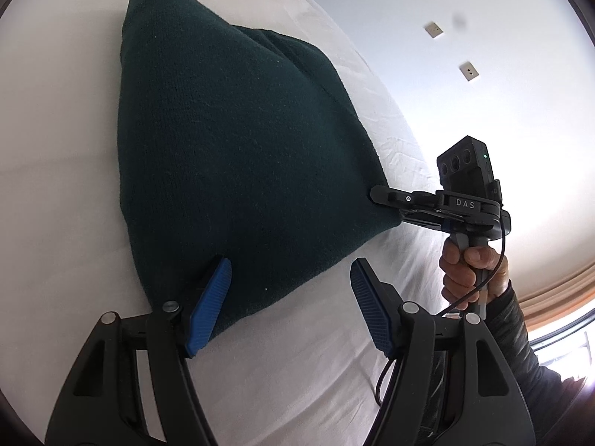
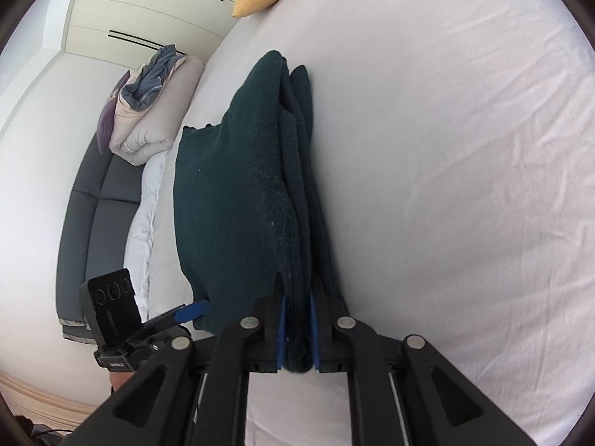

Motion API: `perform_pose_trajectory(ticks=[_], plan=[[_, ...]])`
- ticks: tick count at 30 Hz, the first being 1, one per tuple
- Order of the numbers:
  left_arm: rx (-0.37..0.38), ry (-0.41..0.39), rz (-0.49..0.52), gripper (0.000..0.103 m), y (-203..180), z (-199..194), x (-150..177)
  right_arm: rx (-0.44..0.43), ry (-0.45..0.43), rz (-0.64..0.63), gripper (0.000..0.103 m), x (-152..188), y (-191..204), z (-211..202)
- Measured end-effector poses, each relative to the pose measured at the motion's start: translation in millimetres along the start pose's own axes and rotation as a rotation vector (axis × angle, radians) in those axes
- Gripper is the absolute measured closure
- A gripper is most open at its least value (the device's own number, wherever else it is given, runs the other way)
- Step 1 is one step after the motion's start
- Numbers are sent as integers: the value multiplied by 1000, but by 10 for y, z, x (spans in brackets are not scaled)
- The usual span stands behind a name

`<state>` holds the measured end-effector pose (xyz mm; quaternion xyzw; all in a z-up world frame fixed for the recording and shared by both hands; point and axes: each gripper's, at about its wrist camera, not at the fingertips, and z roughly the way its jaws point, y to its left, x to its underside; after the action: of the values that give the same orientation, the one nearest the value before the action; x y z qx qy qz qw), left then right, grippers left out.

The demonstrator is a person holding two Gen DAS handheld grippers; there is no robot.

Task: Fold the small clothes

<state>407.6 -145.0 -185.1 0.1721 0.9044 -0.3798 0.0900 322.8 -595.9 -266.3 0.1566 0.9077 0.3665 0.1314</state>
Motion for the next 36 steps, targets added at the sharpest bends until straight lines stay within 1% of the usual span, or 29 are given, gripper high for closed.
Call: perform_pose_trajectory(ticks=[1, 2, 3, 4, 5, 6, 7, 8, 10, 11, 14, 15, 16, 17, 19, 20, 21, 22, 23, 25, 26, 28, 31, 32, 33, 34, 35, 36], plan=[[8, -4, -1, 38, 16, -39, -9, 7, 1, 6, 81, 1, 12, -26], [21, -10, 3, 38, 68, -83, -13, 23, -1, 9, 79, 4, 38, -71], [26, -17, 3, 38, 76, -121, -30, 45, -8, 5, 73, 5, 72, -121], [26, -36, 9, 38, 87, -186, -69, 84, -26, -6, 61, 7, 117, -185], [25, -56, 13, 38, 107, -234, -117, 139, -59, -34, 54, -4, 206, -269], [24, -75, 9, 38, 126, -265, -167, 171, -78, -61, 50, -24, 280, -321], [20, -95, 0, 38, 161, -287, -236, 189, -92, -83, 50, -47, 354, -361], [10, -111, -12, 38, 192, -290, -317, 183, -110, -104, 50, -103, 459, -390], [-1, -148, -23, 38, 248, -259, -545, 123, -130, -142, 50, -206, 653, -365], [-10, -160, -16, 38, 249, -233, -636, 79, -127, -166, 50, -281, 787, -291], [-90, -187, 22, 38, 213, -47, -969, -15, -107, -230, 50, -484, 1083, 14], [-111, -191, 28, 38, 229, -12, -1047, -30, -108, -235, 50, -570, 1112, 97], [-135, -190, 36, 38, 253, 43, -1111, -49, -104, -220, 50, -647, 1114, 197], [-168, -174, 36, 38, 292, 156, -1160, -74, -93, -195, 50, -714, 1088, 295], [-202, -123, 26, 38, 389, 377, -1185, -118, -69, -147, 50, -803, 968, 487], [-216, -122, 31, 38, 429, 438, -1177, -96, -56, -133, 50, -820, 910, 581], [-224, -131, 39, 38, 396, 531, -1137, -50, -54, -116, 52, -826, 825, 651], [-230, -139, 51, 38, 396, 553, -1128, -38, -52, -106, 57, -811, 743, 687], [-251, -146, 73, 38, 370, 597, -1109, -53, -57, -107, 60, -802, 688, 678], [-304, -143, 130, 38, 276, 722, -1057, -104, -81, -100, 61, -728, 573, 597], [-322, -142, 150, 38, 251, 764, -1046, -116, -85, -98, 61, -695, 555, 568], [-323, -149, 146, 38, 262, 791, -1057, -121, -100, -101, 64, -605, 492, 486], [-288, -180, 111, 38, 263, 671, -1064, -116, -123, -102, 65, -516, 451, 333], [-283, -207, 97, 38, 267, 568, -1053, -103, -133, -99, 64, -480, 444, 263], [-285, -255, 81, 38, 263, 425, -1036, -96, -146, -97, 59, -449, 445, 184], [-294, -303, 67, 37, 270, 282, -1022, -96, -169, -98, 52, -394, 413, 74], [-292, -349, 52, 31, 300, 166, -1016, -92, -208, -106, 45, -371, 427, -44], [-286, -390, 27, 24, 356, 64, -1008, -85, -236, -110, 34, -373, 409, -143]])
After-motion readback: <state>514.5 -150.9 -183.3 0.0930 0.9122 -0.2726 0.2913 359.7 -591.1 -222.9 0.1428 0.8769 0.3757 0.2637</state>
